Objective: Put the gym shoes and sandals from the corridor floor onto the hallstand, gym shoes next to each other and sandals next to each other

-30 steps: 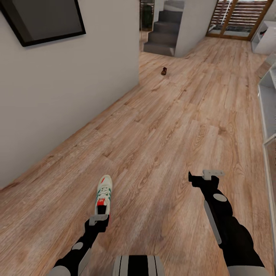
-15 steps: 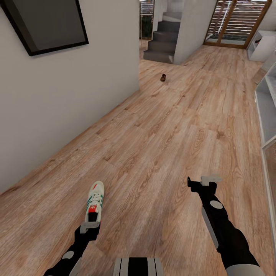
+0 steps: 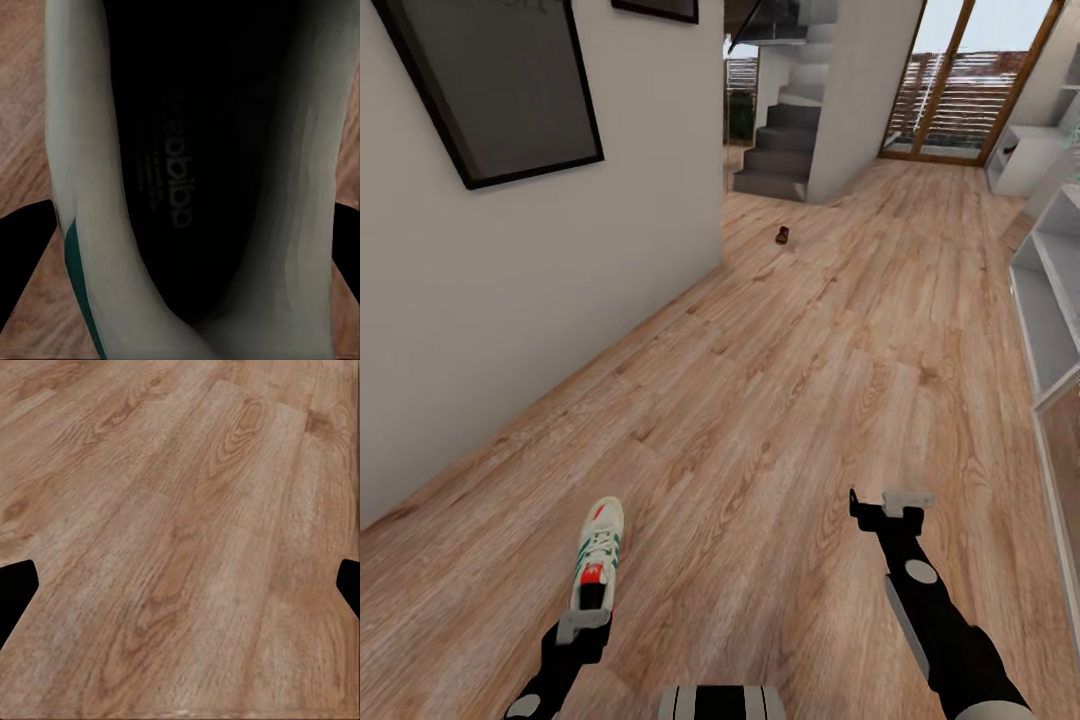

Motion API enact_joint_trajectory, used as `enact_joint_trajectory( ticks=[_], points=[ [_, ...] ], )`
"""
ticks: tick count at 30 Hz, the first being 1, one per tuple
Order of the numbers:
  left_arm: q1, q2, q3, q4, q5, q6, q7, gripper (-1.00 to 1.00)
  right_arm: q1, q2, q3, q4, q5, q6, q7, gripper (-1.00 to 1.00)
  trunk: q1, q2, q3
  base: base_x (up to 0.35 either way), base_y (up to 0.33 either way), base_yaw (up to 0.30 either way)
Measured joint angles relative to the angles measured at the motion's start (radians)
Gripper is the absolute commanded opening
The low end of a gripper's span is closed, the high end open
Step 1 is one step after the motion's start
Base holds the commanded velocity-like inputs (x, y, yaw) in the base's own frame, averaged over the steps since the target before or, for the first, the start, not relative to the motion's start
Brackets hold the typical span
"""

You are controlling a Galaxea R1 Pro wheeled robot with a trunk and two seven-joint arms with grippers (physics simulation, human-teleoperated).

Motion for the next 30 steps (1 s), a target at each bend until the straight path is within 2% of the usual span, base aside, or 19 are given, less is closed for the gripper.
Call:
enact_joint_trajectory(
  ticks=[2, 3, 5, 6, 8, 9, 11, 12, 16, 25, 30],
  points=[
    [0.020, 0.004, 0.000, 0.002, 0.000, -0.025, 0.010, -1.00, 0.031, -0.001, 0.000, 0.017, 0.001, -0.029, -0.007, 1.00, -0.001, 0.000, 0.011, 0.000, 0.000, 0.000],
    [0.045, 0.006, 0.000, 0.009, 0.000, -0.074, 0.018, -1.00, 0.078, -0.002, 0.000, 0.053, 0.002, -0.099, -0.029, 1.00, -0.001, 0.001, 0.016, 0.000, 0.000, 0.000],
    [0.060, 0.006, -0.002, 0.011, -0.002, -0.108, 0.021, -1.00, 0.118, -0.002, 0.000, 0.089, 0.001, -0.169, -0.053, 1.00, -0.002, 0.001, 0.027, 0.000, 0.000, 0.000],
    [0.071, 0.007, -0.001, 0.012, -0.002, -0.132, 0.022, -1.00, 0.166, -0.001, 0.001, 0.136, 0.002, -0.273, -0.076, 1.00, -0.003, 0.001, 0.032, 0.000, 0.000, 0.000],
    [0.080, 0.010, 0.001, 0.014, -0.001, -0.143, 0.023, -1.00, 0.214, -0.001, 0.001, 0.198, 0.001, -0.376, -0.088, 1.00, -0.004, 0.002, 0.043, 0.000, 0.000, 0.000],
    [0.105, 0.013, 0.004, 0.010, 0.003, -0.151, 0.033, -1.00, 0.242, -0.001, 0.001, 0.331, 0.000, -0.514, -0.096, 1.00, -0.004, 0.002, 0.049, 0.000, 0.000, 0.000],
    [0.113, 0.013, 0.001, 0.009, 0.002, -0.152, 0.041, -1.00, 0.252, -0.002, 0.001, 0.431, -0.003, -0.570, -0.097, 1.00, -0.008, 0.008, 0.059, 0.000, 0.000, 0.000],
    [0.119, 0.011, 0.000, 0.013, 0.002, -0.154, 0.050, -1.00, 0.256, 0.001, 0.002, 0.531, -0.005, -0.644, -0.098, 1.00, -0.011, 0.015, 0.064, 0.000, 0.000, 0.000],
    [0.129, 0.009, -0.001, 0.015, 0.001, -0.156, 0.054, -1.00, 0.257, 0.002, 0.003, 0.597, -0.006, -0.702, -0.099, 1.00, -0.027, 0.043, 0.083, 0.000, 0.000, 0.000],
    [0.133, 0.009, -0.001, 0.016, 0.001, -0.156, 0.055, -1.00, 0.257, 0.006, 0.003, 0.613, -0.008, -0.713, -0.099, 1.00, -0.061, 0.106, 0.125, 0.000, 0.000, -0.055],
    [0.134, 0.009, -0.002, 0.016, 0.000, -0.157, 0.054, -1.00, 0.257, 0.006, 0.003, 0.614, -0.008, -0.713, -0.099, 1.00, -0.061, 0.106, 0.133, 0.000, 0.000, -0.132]
  ],
)
